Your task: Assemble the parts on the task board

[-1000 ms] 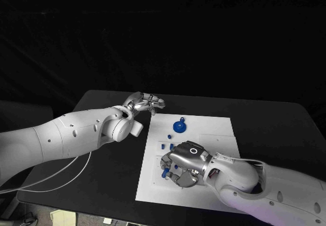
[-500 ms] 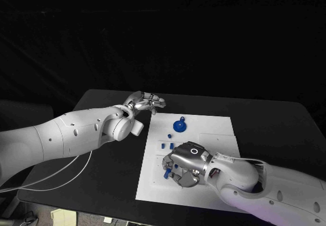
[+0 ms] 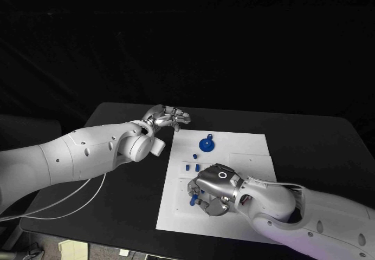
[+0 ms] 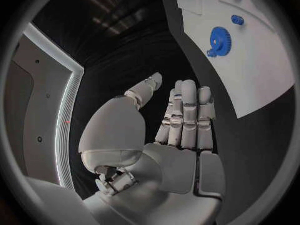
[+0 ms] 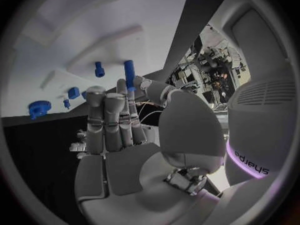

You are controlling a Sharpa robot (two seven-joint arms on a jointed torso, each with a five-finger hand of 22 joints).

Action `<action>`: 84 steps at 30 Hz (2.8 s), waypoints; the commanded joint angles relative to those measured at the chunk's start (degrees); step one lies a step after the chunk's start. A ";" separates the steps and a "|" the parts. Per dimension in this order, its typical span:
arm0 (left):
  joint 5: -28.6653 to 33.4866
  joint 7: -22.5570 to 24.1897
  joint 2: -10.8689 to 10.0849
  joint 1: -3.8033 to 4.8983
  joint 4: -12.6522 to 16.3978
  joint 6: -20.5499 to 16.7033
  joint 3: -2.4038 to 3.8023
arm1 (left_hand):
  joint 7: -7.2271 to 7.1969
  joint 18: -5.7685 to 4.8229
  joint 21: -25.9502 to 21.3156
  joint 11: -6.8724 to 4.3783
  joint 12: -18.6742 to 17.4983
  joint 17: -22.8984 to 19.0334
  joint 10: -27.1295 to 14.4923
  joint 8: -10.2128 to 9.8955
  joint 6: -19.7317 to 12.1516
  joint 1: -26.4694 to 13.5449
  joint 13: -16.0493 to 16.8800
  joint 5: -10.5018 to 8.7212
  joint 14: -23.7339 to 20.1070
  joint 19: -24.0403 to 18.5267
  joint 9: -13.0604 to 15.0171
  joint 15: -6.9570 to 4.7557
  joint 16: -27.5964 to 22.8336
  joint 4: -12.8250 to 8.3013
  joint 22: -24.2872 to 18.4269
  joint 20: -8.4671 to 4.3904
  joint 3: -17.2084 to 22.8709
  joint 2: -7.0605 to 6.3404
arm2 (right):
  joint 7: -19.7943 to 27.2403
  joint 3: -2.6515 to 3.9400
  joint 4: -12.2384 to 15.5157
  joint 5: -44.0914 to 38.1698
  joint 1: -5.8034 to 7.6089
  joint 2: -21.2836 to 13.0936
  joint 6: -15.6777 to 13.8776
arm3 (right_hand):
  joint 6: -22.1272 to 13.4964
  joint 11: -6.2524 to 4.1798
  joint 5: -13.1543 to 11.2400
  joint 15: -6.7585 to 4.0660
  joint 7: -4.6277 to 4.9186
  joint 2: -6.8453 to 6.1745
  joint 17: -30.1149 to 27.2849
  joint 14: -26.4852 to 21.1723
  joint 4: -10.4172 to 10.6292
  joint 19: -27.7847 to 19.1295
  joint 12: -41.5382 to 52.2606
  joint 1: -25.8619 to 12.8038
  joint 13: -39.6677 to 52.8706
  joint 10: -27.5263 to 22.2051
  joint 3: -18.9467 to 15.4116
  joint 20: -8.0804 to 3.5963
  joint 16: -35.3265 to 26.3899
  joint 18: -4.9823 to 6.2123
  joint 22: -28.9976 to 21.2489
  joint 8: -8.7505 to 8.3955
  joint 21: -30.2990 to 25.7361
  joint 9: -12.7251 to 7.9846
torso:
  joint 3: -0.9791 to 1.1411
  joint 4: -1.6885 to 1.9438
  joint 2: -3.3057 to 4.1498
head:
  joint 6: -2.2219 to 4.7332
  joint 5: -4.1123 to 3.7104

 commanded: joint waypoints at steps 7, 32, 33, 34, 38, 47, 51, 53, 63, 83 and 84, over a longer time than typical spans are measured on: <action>0.33 0.74 0.11 0.02 0.18 0.74 0.05 | 0.05 0.98 -0.16 0.10 -0.13 0.09 -0.48 0.24 -0.32 -0.38 -0.08 0.08 0.20 0.44 -0.09 0.24 -0.15 0.11 0.11 -0.92 -0.16 0.25 | -1.31 -0.06 0.07 -3.25 -0.11 0.24 1.02 | 0.44 0.06 0.33 -0.29 -0.13 0.11 -0.05 -0.04 -0.14 0.30 0.21 0.35 0.15 0.25 0.13 -0.26 0.35 4.86 0.96 0.22 0.29 0.16 | -0.04 0.00 0.00 | 0.06 0.04; 0.33 0.62 0.22 0.02 0.40 0.80 0.05 | 0.06 1.00 -0.19 0.10 -0.12 0.12 -0.49 0.26 -0.34 -0.36 -0.09 0.07 0.21 0.45 -0.12 0.24 -0.16 0.07 0.15 -0.92 -0.18 0.24 | -0.30 -1.24 -0.38 -2.30 -0.87 1.57 2.86 | 0.52 0.04 0.33 -0.30 -0.16 0.08 -0.06 -0.08 -0.32 0.22 0.22 0.18 0.37 0.32 0.07 -0.23 0.37 4.86 0.98 0.28 0.34 0.28 | -0.05 0.03 0.00 | -0.09 0.05; 0.33 0.61 0.22 0.03 0.38 0.78 0.05 | 0.06 1.00 -0.19 0.10 -0.12 0.12 -0.49 0.26 -0.35 -0.36 -0.09 0.07 0.21 0.45 -0.12 0.24 -0.16 0.07 0.15 -0.92 -0.17 0.24 | -0.29 -1.26 -0.34 -2.20 -0.88 1.53 2.79 | 0.52 0.04 0.33 -0.31 -0.16 0.09 -0.06 -0.08 -0.33 0.21 0.21 0.16 0.38 0.32 0.06 -0.23 0.37 4.86 0.98 0.27 0.35 0.29 | -0.05 0.03 0.00 | -0.09 0.05; 0.33 0.60 0.23 0.03 0.38 0.81 0.05 | 0.06 1.00 -0.19 0.10 -0.12 0.13 -0.49 0.26 -0.35 -0.36 -0.09 0.07 0.21 0.45 -0.12 0.24 -0.16 0.07 0.15 -0.92 -0.18 0.24 | -0.29 -1.27 -0.31 -2.13 -0.88 1.50 2.85 | 0.51 0.04 0.33 -0.31 -0.16 0.10 -0.06 -0.09 -0.34 0.21 0.21 0.15 0.39 0.32 0.06 -0.23 0.37 4.86 0.98 0.27 0.35 0.29 | -0.05 0.01 -0.01 | -0.11 0.07; 0.33 0.61 0.26 0.03 0.41 0.83 0.05 | 0.06 1.00 -0.19 0.10 -0.12 0.13 -0.49 0.26 -0.35 -0.36 -0.08 0.07 0.20 0.45 -0.12 0.24 -0.16 0.07 0.16 -0.92 -0.18 0.24 | -0.18 -1.32 -0.38 -1.59 -0.89 1.52 2.92 | 0.50 0.04 0.33 -0.30 -0.15 0.10 -0.06 -0.10 -0.37 0.19 0.20 0.11 0.41 0.30 0.04 -0.22 0.36 4.86 0.99 0.27 0.35 0.30 | -0.05 0.02 -0.02 | -0.11 0.09; 0.33 0.46 0.14 0.03 0.44 0.85 0.05 | 0.06 1.00 -0.20 0.11 -0.12 0.14 -0.50 0.27 -0.36 -0.39 -0.09 0.06 0.20 0.46 -0.13 0.24 -0.17 0.08 0.17 -0.91 -0.19 0.22 | 0.55 -1.37 -0.76 1.43 -0.88 1.33 1.89 | -1.21 0.85 3.18 0.45 0.62 -2.17 -0.32 -0.24 -1.54 -0.31 -1.16 -3.96 0.59 -1.76 -3.92 0.23 0.21 4.86 1.08 -0.94 0.57 -0.01 | -0.01 -0.03 -0.02 | -0.01 0.09; 0.33 0.47 0.16 0.03 0.45 0.85 0.05 | 0.09 1.00 -0.21 0.12 -0.14 0.15 -0.54 0.24 -0.42 -0.43 -0.10 0.04 0.19 0.46 -0.15 0.25 -0.17 0.09 0.18 -0.90 -0.22 0.18 | 0.62 -1.37 -0.87 2.19 -0.88 1.25 0.65 | -3.93 1.89 1.87 1.46 1.77 -2.87 -0.45 -0.41 -2.70 -0.50 -2.95 -7.09 0.10 -4.79 -9.66 0.17 0.17 4.86 1.08 -2.47 0.77 -0.55 | -0.02 -0.04 -0.01 | 0.00 0.07; 0.33 0.46 0.15 0.03 0.46 0.85 0.05 | 0.09 1.00 -0.21 0.12 -0.14 0.15 -0.55 0.24 -0.43 -0.43 -0.10 0.04 0.19 0.46 -0.15 0.25 -0.17 0.09 0.18 -0.90 -0.22 0.18 | 0.47 -1.37 -0.90 2.44 -0.88 1.21 0.13 | -4.66 2.19 1.11 1.77 2.08 -2.88 -0.50 -0.49 -3.05 -0.70 -3.39 -7.69 -0.04 -5.57 -11.34 0.09 0.19 4.86 1.00 -2.87 0.69 -0.69 | -0.01 -0.03 0.00 | 0.05 0.03; 0.33 0.45 0.19 0.04 0.28 0.75 0.04 | 0.10 1.01 -0.23 0.12 -0.14 0.16 -0.57 0.24 -0.46 -0.42 -0.10 0.04 0.18 0.46 -0.17 0.26 -0.18 0.07 0.20 -0.90 -0.23 0.16 | 0.24 -1.36 -0.83 3.89 -0.87 0.51 -2.99 | -7.53 3.75 0.82 3.28 3.32 -3.51 -0.83 -1.75 -3.85 -2.10 -3.82 -7.42 -1.50 -10.40 -14.08 0.19 0.09 4.86 0.79 -4.47 -0.13 -1.39 | -0.01 -0.03 -0.01 | 0.30 -0.15; 0.33 0.43 0.04 0.04 0.22 0.79 0.04 | 0.12 1.02 -0.25 0.13 -0.15 0.18 -0.60 0.24 -0.50 -0.38 -0.11 0.02 0.17 0.46 -0.19 0.27 -0.20 0.04 0.23 -0.89 -0.22 0.12 | 2.87 -0.81 1.68 10.49 -0.64 -2.77 -8.32 | -8.04 3.90 1.43 3.44 3.58 -3.60 -0.94 -1.93 -3.85 -2.23 -3.51 -7.76 -1.88 -10.76 -15.18 0.20 0.41 4.86 0.80 -4.73 -0.20 -1.66 | 0.00 -0.02 -0.03 | 0.55 -0.22; 0.33 0.43 0.04 0.04 0.20 0.78 0.04 | 0.12 1.02 -0.25 0.13 -0.15 0.18 -0.61 0.24 -0.50 -0.38 -0.11 0.02 0.17 0.46 -0.19 0.27 -0.20 0.04 0.23 -0.89 -0.22 0.12 | 3.22 -0.51 1.91 11.80 -0.55 -3.11 -8.73 | -8.04 3.87 1.46 3.41 3.58 -3.60 -0.95 -1.92 -3.81 -2.21 -3.45 -7.83 -1.88 -10.67 -15.26 0.18 0.44 4.86 0.80 -4.73 -0.20 -1.67 | 0.00 -0.03 -0.02 | 0.59 -0.27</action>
